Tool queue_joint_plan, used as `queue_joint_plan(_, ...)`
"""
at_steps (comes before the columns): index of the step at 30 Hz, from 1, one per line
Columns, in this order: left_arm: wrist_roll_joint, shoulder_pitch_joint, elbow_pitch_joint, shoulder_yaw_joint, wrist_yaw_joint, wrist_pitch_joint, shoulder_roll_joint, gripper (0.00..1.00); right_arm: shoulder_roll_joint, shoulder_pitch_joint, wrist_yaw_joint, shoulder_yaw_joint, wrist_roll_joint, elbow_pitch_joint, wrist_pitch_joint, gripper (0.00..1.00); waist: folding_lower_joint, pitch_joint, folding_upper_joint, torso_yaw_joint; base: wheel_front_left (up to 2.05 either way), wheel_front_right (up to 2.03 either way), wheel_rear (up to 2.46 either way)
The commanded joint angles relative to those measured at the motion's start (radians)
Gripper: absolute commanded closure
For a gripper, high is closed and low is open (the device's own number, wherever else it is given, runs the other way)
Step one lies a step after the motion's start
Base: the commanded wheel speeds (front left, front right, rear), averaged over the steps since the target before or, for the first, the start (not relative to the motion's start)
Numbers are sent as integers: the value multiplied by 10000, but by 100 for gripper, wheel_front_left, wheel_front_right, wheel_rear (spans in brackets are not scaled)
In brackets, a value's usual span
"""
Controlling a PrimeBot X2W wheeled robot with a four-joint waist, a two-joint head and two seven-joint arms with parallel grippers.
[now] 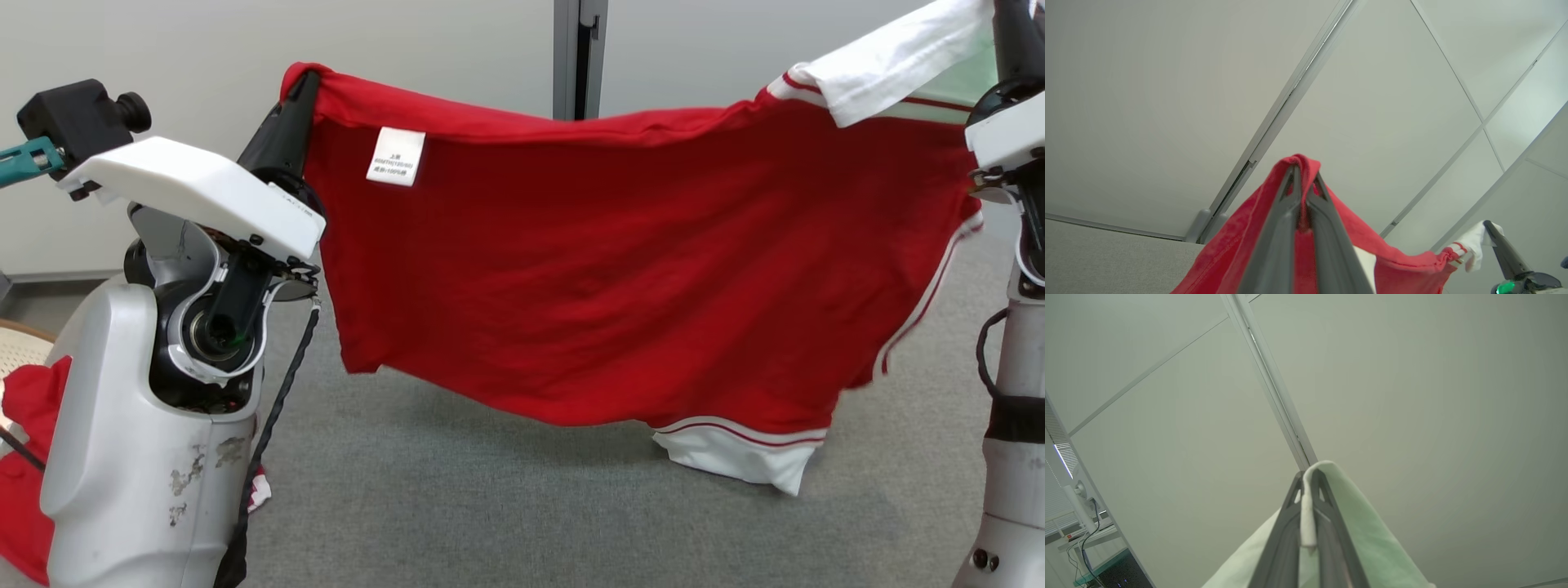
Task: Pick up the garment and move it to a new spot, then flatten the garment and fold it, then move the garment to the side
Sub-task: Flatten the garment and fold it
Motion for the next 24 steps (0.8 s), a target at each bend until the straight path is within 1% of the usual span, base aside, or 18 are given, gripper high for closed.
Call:
queue_joint_plan(1, -26, -40, -121, 41, 141, 95, 20, 100, -21, -109, 0, -81, -179, -126, 177, 100, 0, 308, 0, -25, 0, 0, 0)
queue_joint_plan(4, -107, -467, -112, 0, 362, 301, -35, 100, -27, -606, 0, -173, -321, -184, 471, 100, 0, 858, 0, -65, 0, 0, 0)
queue_joint_plan(5, -107, -467, -112, 0, 362, 301, -35, 100, -27, -606, 0, -173, -321, -184, 471, 100, 0, 858, 0, -65, 0, 0, 0)
queue_joint_plan(9, -43, -1748, 194, 24, 697, 398, -152, 100, -387, -2087, 0, 189, -617, -153, 541, 100, 0, 2417, 0, -128, 0, 0, 0)
queue_joint_plan(11, 1, -2725, 603, 90, 741, 245, -195, 100, -681, -3136, 0, 385, -755, 122, 287, 100, 0, 3229, 0, -163, 0, 0, 0)
queue_joint_plan(12, -62, -3802, 1088, 134, 602, -10, -306, 100, -889, -4310, 0, 482, -847, 544, -263, 100, 0, 3993, 0, -206, 0, 0, 0)
queue_joint_plan(14, 78, -4854, 1829, 49, 422, -376, -386, 100, -1004, -5464, 0, 357, -1031, 1208, -928, 100, 0, 4697, 0, -224, 0, 0, 0)
queue_joint_plan(17, 482, -6720, 2991, 49, 237, -1258, -404, 100, -1324, -7195, 0, 493, -1550, 2111, -2020, 100, 0, 5827, 0, -189, 0, 0, 0)
queue_joint_plan(20, 460, -8165, 4236, 276, 122, -2337, -497, 100, -1480, -8381, -1, 589, -1846, 3055, -3319, 100, 0, 6575, 0, -169, 0, 0, 0)
queue_joint_plan(22, 557, -8923, 5032, 249, 1, -3038, -538, 100, -1616, -8973, 0, 771, -1856, 3603, -4194, 100, 0, 6863, 0, -120, 0, 0, 0)
queue_joint_plan(24, 687, -9569, 5704, 113, -214, -3628, -564, 100, -1662, -9359, -1, 882, -1739, 4162, -4918, 100, 0, 7050, 0, -80, 0, 0, 0)
